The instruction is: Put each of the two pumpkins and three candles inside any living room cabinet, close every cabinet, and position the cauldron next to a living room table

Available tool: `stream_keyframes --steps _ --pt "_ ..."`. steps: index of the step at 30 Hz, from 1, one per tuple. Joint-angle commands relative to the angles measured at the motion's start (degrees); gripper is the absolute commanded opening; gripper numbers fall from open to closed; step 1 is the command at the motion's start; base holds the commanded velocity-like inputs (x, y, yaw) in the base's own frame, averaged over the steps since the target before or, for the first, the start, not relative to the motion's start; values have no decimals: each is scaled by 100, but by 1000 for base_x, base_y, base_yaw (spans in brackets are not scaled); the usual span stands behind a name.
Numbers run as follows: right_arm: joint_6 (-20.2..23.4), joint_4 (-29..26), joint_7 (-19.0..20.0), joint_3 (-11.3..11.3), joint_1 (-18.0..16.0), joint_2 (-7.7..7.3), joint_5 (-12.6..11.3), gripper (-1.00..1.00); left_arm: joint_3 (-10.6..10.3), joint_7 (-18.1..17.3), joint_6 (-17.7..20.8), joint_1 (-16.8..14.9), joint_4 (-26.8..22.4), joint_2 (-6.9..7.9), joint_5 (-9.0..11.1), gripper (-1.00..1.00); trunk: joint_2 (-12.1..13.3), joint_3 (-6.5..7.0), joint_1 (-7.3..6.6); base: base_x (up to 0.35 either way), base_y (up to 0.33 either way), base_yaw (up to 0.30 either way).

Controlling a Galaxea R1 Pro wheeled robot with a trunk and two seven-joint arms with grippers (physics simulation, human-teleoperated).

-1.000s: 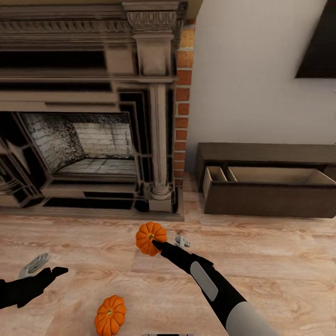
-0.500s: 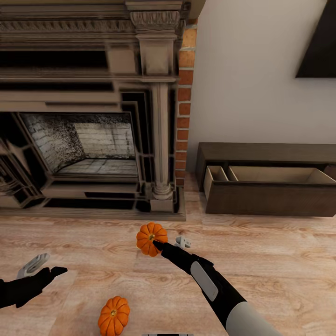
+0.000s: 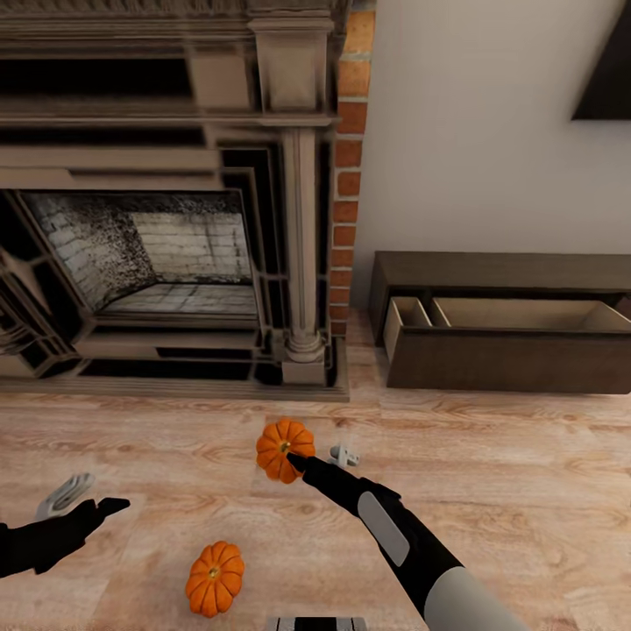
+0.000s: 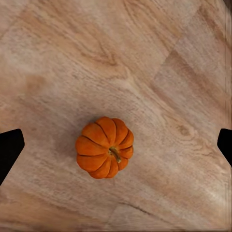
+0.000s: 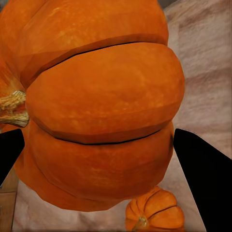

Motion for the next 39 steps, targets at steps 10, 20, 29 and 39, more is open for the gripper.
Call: stream_keyframes --steps 10,20,29,39 --pt "59 -25 -120 14 -1 43 -34 -100 -54 -125 8 0 17 -23 3 100 -14 -222 25 0 0 0" --pt "85 45 -120 0 282 -173 -18 -100 -649 -128 5 0 116 -41 -4 100 -27 -444 51 0 0 0" --pt "78 -137 -95 13 534 -304 -26 -100 -910 -135 -330 0 1227 -39 -63 100 -39 -643 74 0 0 0" --pt "79 -117 -91 12 536 -332 -2 -100 -1538 -133 -876 0 1257 -103 -169 100 -53 -865 100 0 0 0"
